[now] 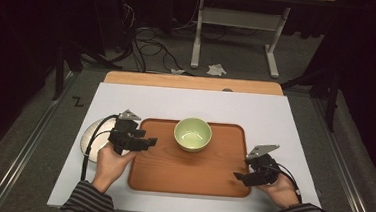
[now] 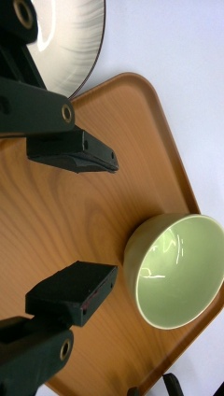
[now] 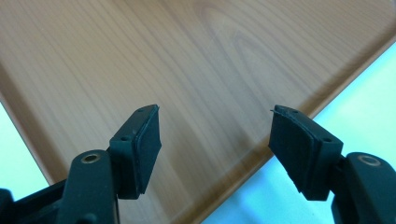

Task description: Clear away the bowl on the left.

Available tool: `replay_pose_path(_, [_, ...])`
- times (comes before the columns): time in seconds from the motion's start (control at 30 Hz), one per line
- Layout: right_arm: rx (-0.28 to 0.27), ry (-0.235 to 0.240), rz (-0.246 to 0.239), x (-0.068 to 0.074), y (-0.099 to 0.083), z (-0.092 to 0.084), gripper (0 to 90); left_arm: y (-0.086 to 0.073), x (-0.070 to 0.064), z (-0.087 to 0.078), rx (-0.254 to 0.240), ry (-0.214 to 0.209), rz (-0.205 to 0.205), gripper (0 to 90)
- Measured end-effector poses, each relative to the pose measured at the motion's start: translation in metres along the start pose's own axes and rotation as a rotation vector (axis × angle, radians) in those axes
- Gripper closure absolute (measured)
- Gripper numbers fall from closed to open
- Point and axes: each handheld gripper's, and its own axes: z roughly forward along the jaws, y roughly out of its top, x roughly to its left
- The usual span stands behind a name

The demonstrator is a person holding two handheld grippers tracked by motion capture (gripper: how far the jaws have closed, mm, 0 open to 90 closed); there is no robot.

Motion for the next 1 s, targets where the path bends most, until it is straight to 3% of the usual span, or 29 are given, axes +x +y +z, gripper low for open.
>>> replay_pose_path(0.4, [-0.005, 0.003, -0.003, 0.000, 0.000, 0.000, 35.4, -0.009, -0.003, 0.003, 0.018, -0.008, -0.001, 42.3])
replay_pose_path(1.0, [-0.006, 0.006, -0.003, 0.000, 0.000, 0.000, 35.4, -0.017, -0.013, 0.014, 0.057, -0.012, 0.029, 41.3])
